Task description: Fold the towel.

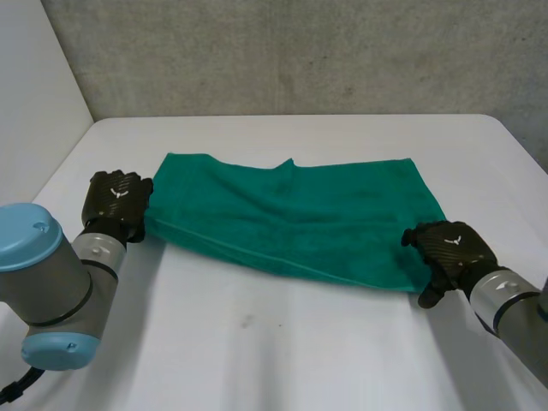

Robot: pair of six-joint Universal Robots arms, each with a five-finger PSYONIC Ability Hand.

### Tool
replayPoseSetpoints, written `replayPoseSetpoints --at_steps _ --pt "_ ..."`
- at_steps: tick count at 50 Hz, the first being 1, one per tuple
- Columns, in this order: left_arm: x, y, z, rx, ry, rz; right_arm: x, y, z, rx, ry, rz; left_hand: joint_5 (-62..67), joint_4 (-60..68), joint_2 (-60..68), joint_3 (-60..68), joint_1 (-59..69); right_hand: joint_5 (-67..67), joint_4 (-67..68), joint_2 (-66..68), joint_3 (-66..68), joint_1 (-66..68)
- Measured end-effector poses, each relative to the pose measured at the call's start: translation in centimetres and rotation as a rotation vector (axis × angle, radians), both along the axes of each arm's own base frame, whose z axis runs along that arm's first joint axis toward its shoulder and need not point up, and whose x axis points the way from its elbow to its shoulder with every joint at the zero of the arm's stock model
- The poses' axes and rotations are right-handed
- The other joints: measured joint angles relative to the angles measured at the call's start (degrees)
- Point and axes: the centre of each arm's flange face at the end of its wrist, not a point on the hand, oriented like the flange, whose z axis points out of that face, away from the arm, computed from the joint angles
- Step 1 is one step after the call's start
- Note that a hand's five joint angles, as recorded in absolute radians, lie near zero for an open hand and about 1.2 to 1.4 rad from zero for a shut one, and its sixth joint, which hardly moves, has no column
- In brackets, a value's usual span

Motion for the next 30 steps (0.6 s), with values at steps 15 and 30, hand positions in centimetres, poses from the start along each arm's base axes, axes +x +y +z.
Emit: replayPoseSetpoints --at_steps 15,30 --pt "0.1 0.0 0.0 0.000 0.000 0.003 -1.0 -3.6 -1.9 -0.036 0.048 -0.123 0.00 0.00 0.00 0.00 0.00 19.49 22.14 22.25 22.68 19.03" --pt "0.3 0.2 -0.1 0.007 -0.002 0.011 -1.3 -3.5 0.3 -0.109 0.045 -0.163 -0.03 0.00 0.00 0.00 0.00 -2.05 -2.39 -1.44 -1.52 -0.91"
